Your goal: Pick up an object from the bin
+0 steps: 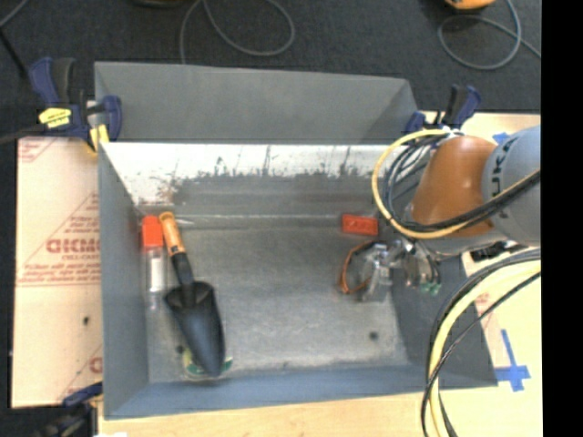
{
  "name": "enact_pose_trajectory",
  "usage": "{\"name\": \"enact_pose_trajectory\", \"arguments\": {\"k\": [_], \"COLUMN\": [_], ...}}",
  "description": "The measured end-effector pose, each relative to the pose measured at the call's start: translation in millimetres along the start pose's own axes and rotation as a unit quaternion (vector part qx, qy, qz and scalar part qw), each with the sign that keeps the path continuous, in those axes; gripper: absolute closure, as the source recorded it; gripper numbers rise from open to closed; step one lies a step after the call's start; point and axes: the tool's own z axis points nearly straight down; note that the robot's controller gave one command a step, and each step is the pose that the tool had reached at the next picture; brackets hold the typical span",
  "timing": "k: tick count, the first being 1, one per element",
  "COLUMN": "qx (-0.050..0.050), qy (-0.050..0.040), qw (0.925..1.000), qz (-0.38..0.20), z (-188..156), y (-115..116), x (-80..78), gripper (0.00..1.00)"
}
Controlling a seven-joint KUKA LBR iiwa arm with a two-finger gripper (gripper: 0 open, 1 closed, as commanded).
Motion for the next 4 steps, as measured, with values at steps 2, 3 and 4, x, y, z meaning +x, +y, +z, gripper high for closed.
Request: {"name": "enact_pose_trajectory", "arguments": {"k": [2,3,4], "qx": [0.001,0.000,0.000], "qy": [-0.0020,0.0004,0.0020], "qw": [0.9996,0.9998,0.9999], "qz": [-0.030,-0.022,-0.011], "z": [-10,-16,-36], "y": [-1,-1,-1], "x": [-1.2,-0.1,0.8], "gripper": [1.00,1.00,1.00]}}
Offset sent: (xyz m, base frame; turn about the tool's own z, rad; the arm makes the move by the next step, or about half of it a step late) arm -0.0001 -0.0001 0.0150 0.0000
